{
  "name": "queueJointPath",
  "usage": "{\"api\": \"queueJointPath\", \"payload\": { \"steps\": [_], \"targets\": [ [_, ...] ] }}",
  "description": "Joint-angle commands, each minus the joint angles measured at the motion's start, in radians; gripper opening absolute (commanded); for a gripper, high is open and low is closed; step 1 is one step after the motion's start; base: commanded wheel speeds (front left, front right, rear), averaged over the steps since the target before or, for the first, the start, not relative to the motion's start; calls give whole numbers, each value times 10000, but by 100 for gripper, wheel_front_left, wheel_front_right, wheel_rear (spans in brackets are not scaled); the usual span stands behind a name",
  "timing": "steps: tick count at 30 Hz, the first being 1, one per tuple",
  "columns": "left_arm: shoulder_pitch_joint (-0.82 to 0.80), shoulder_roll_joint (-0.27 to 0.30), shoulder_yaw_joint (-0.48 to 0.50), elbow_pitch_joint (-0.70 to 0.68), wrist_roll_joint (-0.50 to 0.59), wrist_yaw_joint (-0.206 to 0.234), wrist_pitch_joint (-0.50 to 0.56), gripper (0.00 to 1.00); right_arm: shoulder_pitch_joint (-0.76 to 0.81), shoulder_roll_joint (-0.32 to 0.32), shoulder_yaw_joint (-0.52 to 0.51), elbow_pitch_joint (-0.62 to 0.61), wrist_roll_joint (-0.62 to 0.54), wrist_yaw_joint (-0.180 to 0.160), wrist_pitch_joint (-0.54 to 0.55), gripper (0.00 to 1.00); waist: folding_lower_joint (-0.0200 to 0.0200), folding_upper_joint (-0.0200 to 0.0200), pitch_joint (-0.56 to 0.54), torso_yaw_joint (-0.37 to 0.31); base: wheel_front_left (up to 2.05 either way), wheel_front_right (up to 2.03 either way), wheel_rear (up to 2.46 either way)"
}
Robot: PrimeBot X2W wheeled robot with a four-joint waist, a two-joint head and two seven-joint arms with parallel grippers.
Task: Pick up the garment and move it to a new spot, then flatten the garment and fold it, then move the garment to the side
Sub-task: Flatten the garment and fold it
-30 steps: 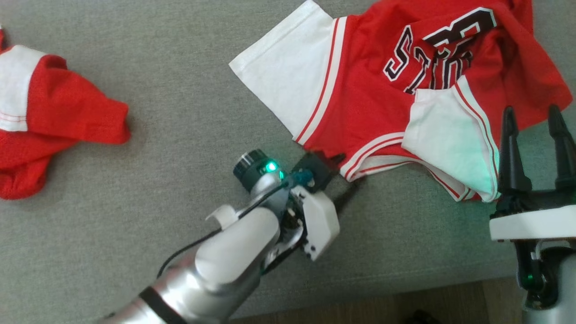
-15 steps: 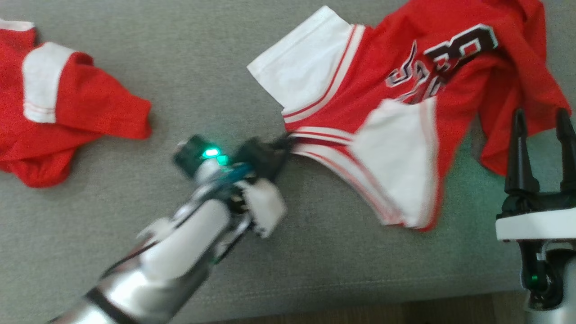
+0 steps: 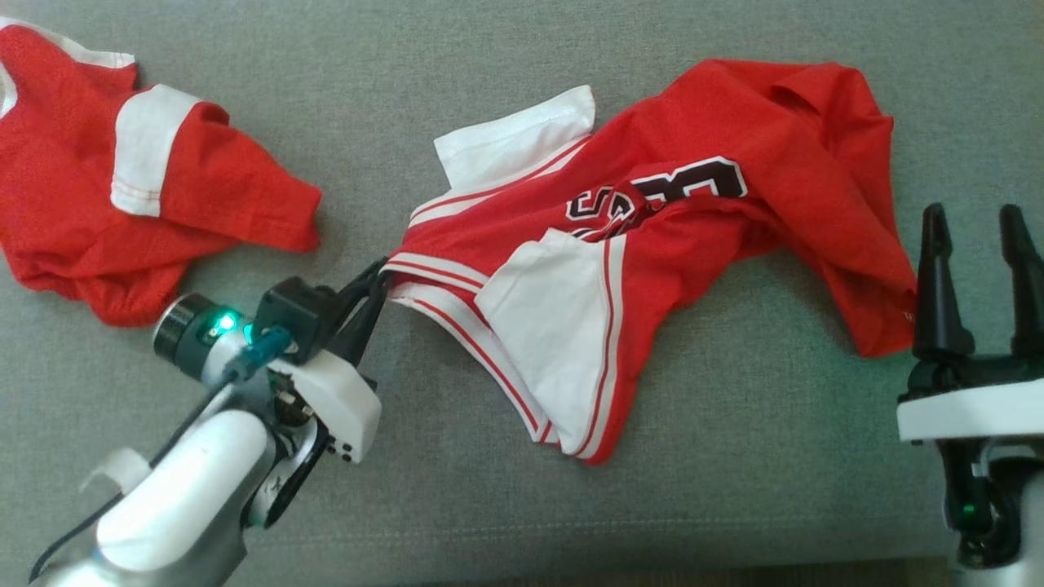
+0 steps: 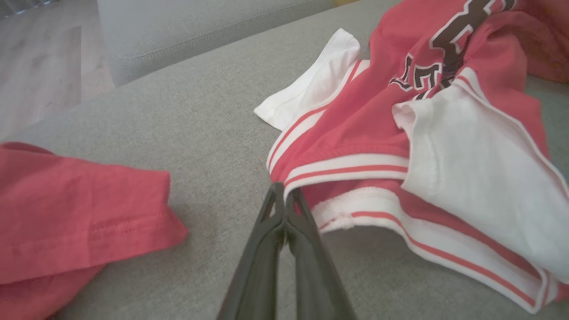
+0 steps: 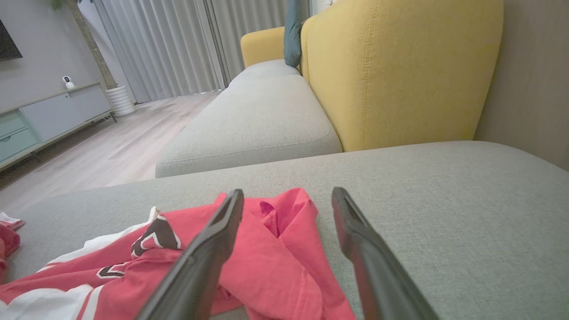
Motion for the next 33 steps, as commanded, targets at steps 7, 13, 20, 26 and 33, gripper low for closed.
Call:
{"api": "queueJointPath", "payload": {
  "steps": [7,13,20,26,33],
  "targets": [
    [415,-125,1264,-504,-919,528,-1034,100,127,-56,254,-540,-358,-7,295,100,0,0,-271,19,0,0,0],
    [1328,-644,2467,-1187,-1175,1653,-1905,100,218,-56,392,-638,-755,-7,521,100,0,0,-733,47,0,0,0],
    [2370,-876,3502,-2079,-364,2230,-1992,100,477,-56,539,-629,-976,-7,722,100,0,0,-1205,170,0,0,0],
    [3140,-1075,3962,-2311,106,2071,-1995,100,651,-56,606,-570,-940,-7,800,100,0,0,-1407,183,0,0,0],
    [3374,-1372,4249,-2221,421,1706,-1996,100,621,-56,612,-523,-876,-7,816,100,0,0,-1331,194,0,0,0]
  ]
}}
